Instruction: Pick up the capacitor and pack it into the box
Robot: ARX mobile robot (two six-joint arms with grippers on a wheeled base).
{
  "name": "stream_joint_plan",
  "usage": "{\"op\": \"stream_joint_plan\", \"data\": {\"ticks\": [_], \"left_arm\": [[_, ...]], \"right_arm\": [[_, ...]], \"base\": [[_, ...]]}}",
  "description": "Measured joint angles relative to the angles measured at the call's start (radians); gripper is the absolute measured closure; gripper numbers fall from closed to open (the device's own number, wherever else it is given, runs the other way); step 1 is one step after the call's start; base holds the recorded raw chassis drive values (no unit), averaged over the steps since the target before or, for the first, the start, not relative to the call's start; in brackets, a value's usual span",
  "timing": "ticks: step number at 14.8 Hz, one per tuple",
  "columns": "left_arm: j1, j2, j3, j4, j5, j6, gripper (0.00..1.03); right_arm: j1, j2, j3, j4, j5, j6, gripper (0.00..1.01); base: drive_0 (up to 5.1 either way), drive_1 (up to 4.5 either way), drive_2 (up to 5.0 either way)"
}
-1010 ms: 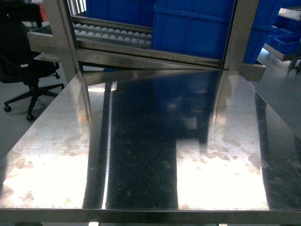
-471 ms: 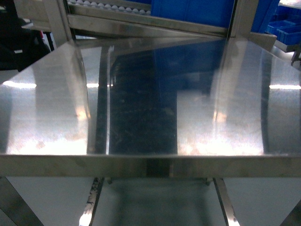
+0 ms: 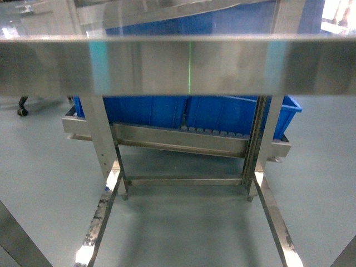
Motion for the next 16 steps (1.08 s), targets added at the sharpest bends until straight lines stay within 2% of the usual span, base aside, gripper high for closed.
{"op": "stream_joint_plan", "data": {"ticks": [16], "left_arm": [[0.000, 0.000, 0.000, 0.000, 0.000, 0.000, 0.59]], "right_arm": [[0.000, 0.000, 0.000, -0.001, 0.000, 0.000, 0.03]], "base": [[0.0, 0.00, 0.0]]}}
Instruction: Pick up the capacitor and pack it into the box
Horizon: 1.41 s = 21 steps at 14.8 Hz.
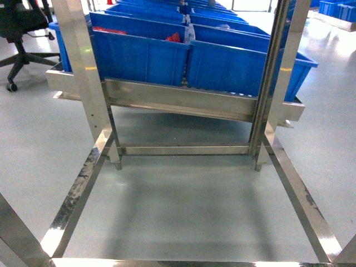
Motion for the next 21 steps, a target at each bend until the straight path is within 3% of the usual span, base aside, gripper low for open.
{"op": "stream_joint_plan", "data": {"ticks": [11, 21], "left_arm": [[0.000, 0.000, 0.000, 0.000, 0.000, 0.000, 0.59], [0.000, 0.000, 0.000, 0.001, 0.000, 0.000, 0.59]], "right_arm": [[0.000, 0.000, 0.000, 0.000, 0.000, 0.000, 0.03], [0.000, 0.000, 0.000, 0.002, 0.000, 0.000, 0.03]], "base": [[0.0, 0.00, 0.0], [-4.8, 2.01, 3.0]]}}
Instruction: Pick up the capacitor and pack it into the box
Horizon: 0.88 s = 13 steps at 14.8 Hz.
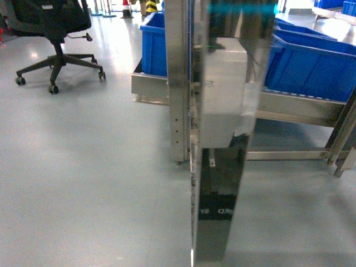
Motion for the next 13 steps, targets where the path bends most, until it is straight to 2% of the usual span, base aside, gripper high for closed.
{"op": "stream_joint_plan", "data": {"ticks": [13], "left_arm": [[0.000, 0.000, 0.000, 0.001, 0.000, 0.000, 0.59]], "right_arm": [[0.000, 0.000, 0.000, -0.003, 0.000, 0.000, 0.03]], "base": [[-4.9, 2.49, 2.5]]}}
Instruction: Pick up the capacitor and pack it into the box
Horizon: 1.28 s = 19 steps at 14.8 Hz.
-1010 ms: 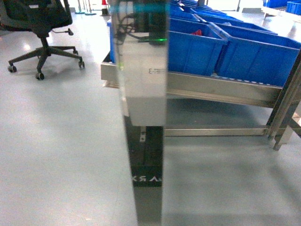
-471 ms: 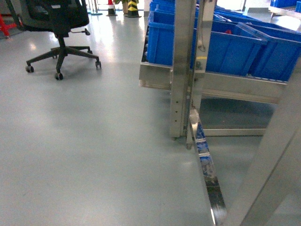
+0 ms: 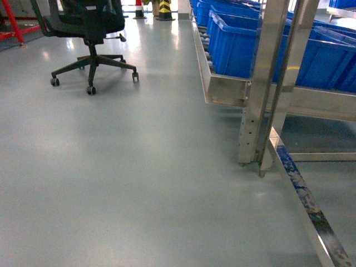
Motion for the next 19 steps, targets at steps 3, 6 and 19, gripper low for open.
{"op": "stream_joint_plan", "data": {"ticks": [3, 6, 19], "left_arm": [[0.000, 0.000, 0.000, -0.002, 0.001, 0.000, 0.59], [0.000, 0.000, 0.000, 0.000, 0.000, 0.000, 0.59], [0.000, 0.000, 0.000, 0.001, 0.000, 0.000, 0.59]], "right_arm": [[0.000, 0.000, 0.000, 0.003, 0.000, 0.000, 0.03], [0.000, 0.000, 0.000, 0.000, 0.001, 0.000, 0.03], [0.000, 0.000, 0.000, 0.000, 0.000, 0.000, 0.03]], "base": [[-5.0, 2.47, 2.5], [-5.0, 2.45, 2.5], [-5.1, 2.36, 2.4]]}}
